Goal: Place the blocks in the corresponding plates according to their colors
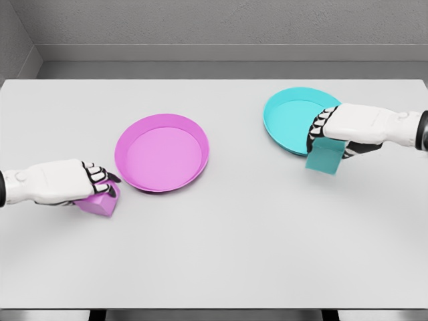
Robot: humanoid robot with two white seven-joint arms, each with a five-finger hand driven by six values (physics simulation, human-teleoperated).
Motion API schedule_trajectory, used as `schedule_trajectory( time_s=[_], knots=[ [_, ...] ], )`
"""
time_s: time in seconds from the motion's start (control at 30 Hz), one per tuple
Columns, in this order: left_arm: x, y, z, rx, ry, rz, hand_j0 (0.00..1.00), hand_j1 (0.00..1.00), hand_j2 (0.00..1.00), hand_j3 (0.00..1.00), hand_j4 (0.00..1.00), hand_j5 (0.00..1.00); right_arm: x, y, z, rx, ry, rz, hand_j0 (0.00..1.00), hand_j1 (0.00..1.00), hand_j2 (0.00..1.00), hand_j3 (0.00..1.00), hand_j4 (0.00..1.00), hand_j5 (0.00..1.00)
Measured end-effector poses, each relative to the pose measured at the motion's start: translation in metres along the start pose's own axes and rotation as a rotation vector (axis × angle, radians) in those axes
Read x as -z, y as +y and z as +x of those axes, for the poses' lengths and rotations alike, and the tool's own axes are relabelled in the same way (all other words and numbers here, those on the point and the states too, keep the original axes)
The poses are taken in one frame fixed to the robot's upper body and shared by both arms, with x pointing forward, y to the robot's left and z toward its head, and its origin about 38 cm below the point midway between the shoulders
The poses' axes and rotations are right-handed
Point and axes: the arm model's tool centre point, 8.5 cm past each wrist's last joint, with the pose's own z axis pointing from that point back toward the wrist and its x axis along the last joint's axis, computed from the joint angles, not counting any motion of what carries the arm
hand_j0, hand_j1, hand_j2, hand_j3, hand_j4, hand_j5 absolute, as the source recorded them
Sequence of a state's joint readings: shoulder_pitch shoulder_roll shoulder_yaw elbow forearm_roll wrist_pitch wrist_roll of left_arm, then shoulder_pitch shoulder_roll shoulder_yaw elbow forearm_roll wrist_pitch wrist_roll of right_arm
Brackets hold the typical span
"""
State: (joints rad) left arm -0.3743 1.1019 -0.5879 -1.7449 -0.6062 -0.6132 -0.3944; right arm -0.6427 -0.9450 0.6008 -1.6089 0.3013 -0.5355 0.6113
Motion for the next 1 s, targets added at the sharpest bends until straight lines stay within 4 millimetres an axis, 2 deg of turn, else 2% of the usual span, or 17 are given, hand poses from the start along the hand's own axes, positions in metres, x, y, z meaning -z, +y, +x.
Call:
schedule_trajectory(
  time_s=[0.33,0.43,0.57,0.63,0.67,0.7,0.73,0.87,0.93,0.97,1.0],
  knots=[
    [-0.016,0.024,-0.017,0.024,0.058,0.062,0.4,0.4,0.4,0.4,0.4,0.4,0.012,-0.03,-0.021,0.026,0.054,-0.073,0.53,0.53,0.53,0.53,0.53,0.53],
    [-0.019,0.037,-0.023,0.043,0.076,0.095,0.41,0.41,0.41,0.41,0.41,0.41,0.016,-0.047,-0.033,0.029,0.074,-0.102,0.52,0.52,0.52,0.52,0.52,0.52],
    [-0.011,0.055,-0.025,0.062,0.076,0.155,0.41,0.41,0.41,0.41,0.41,0.41,0.036,-0.067,-0.049,0.051,0.086,-0.118,0.51,0.51,0.51,0.51,0.51,0.51],
    [-0.005,0.064,-0.025,0.074,0.072,0.183,0.41,0.41,0.41,0.41,0.41,0.41,0.053,-0.061,-0.054,0.087,0.086,-0.102,0.52,0.52,0.52,0.52,0.52,0.52],
    [-0.001,0.067,-0.024,0.077,0.067,0.194,0.41,0.41,0.41,0.41,0.41,0.41,0.058,-0.056,-0.056,0.102,0.086,-0.093,0.62,0.62,0.62,0.62,0.62,0.62],
    [0.005,0.068,-0.022,0.078,0.061,0.202,0.41,0.41,0.41,0.41,0.41,0.41,0.062,-0.052,-0.057,0.113,0.087,-0.085,0.91,0.91,0.91,0.91,0.91,0.91],
    [0.009,0.073,-0.022,0.089,0.06,0.215,0.41,0.41,0.41,0.41,0.41,0.41,0.063,-0.05,-0.058,0.12,0.088,-0.08,1.0,1.0,1.0,1.0,1.0,1.0],
    [0.03,0.091,-0.025,0.119,0.055,0.257,0.41,0.41,0.41,0.41,0.41,0.41,0.062,-0.048,-0.058,0.118,0.087,-0.076,1.0,1.0,1.0,1.0,1.0,1.0],
    [0.045,0.091,-0.023,0.113,0.046,0.259,0.41,0.41,0.41,0.41,0.41,0.41,0.052,-0.049,-0.058,0.105,0.093,-0.079,1.0,1.0,1.0,1.0,1.0,1.0],
    [0.052,0.091,-0.023,0.113,0.041,0.259,0.41,0.41,0.41,0.41,0.41,0.41,0.046,-0.046,-0.057,0.098,0.095,-0.079,1.0,1.0,1.0,1.0,1.0,1.0],
    [0.058,0.093,-0.022,0.118,0.037,0.259,0.41,0.41,0.41,0.41,0.41,0.41,0.042,-0.034,-0.055,0.105,0.094,-0.066,1.0,1.0,1.0,1.0,1.0,1.0]
  ],
)
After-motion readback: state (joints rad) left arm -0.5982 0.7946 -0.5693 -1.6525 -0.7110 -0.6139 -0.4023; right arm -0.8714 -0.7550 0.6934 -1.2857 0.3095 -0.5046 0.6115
